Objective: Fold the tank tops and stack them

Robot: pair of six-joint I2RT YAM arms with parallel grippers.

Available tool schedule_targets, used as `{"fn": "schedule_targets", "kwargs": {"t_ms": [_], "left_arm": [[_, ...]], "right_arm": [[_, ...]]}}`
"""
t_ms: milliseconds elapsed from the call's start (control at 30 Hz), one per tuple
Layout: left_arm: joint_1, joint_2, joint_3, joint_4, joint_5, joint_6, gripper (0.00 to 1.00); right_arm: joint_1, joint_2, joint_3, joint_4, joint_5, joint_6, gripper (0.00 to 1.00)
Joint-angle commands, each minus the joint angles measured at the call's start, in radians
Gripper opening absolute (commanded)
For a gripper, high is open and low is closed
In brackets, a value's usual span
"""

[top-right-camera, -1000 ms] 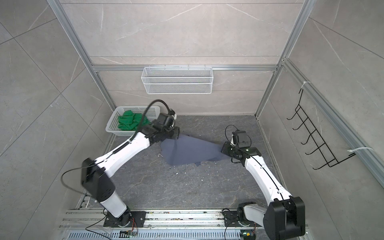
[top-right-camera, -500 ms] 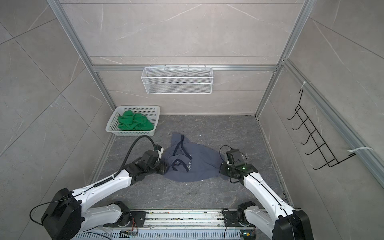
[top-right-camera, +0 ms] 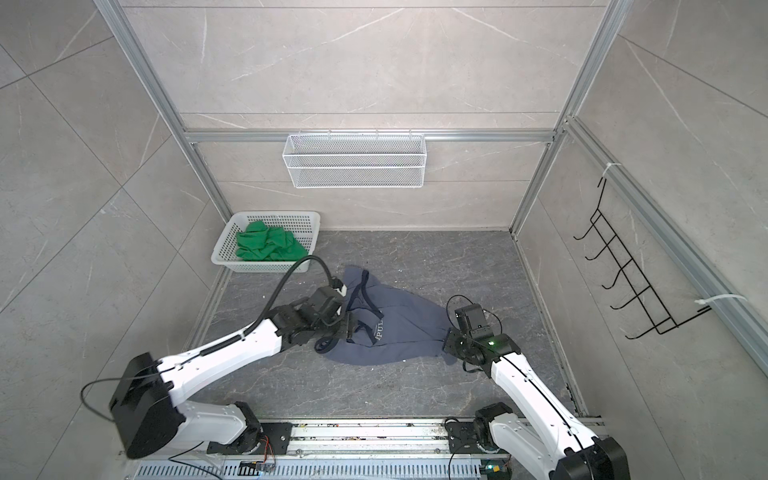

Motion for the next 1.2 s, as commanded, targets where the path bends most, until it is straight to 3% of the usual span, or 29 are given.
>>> {"fn": "schedule_targets", "kwargs": {"t_ms": [0, 200, 333, 433, 500, 567, 667, 767, 867, 1000, 1167], "left_arm": [[-0.041, 0.16, 0.141, -0.225, -0.146, 0.061, 0.62], [-0.05, 0.412, 0.356, -0.433, -0.375, 0.032, 0.75], [-0.024, 0.483, 0.403, -0.486, -0.457, -0.002, 0.65], [0.038, 0.475, 0.359, -0.472, -0.441, -0.015, 0.49], [0.087, 0.413, 0.286, -0.434, -0.443, -0.037, 0.28], [0.137, 0.303, 0.183, -0.36, -0.428, -0.05, 0.13], [0.265, 0.06, -0.019, -0.178, -0.297, -0.054, 0.01], [0.422, -0.173, -0.212, -0.023, -0.126, -0.085, 0.0], [0.503, -0.325, -0.294, -0.011, -0.117, -0.105, 0.04], [0.593, -0.353, -0.324, -0.065, -0.083, -0.127, 0.15], [0.72, -0.368, -0.355, -0.126, -0.069, -0.137, 0.19]], "right_arm": [[0.003, -0.015, -0.002, -0.008, 0.017, 0.025, 0.54], [0.004, -0.005, -0.004, 0.007, -0.001, 0.02, 0.54], [0.004, -0.003, -0.001, 0.007, -0.001, 0.014, 0.54], [0.003, -0.005, -0.001, 0.005, 0.004, 0.008, 0.54], [0.003, -0.004, -0.001, 0.005, 0.013, 0.004, 0.55], [0.004, 0.001, -0.001, 0.004, 0.022, -0.001, 0.55], [0.003, 0.018, 0.003, 0.009, 0.033, -0.005, 0.55], [0.003, 0.043, 0.006, 0.023, 0.039, -0.006, 0.56], [0.003, 0.068, 0.016, 0.033, 0.036, -0.008, 0.56], [0.003, 0.081, 0.023, 0.045, 0.03, -0.007, 0.56], [0.003, 0.071, 0.023, 0.04, 0.03, -0.009, 0.56]]}}
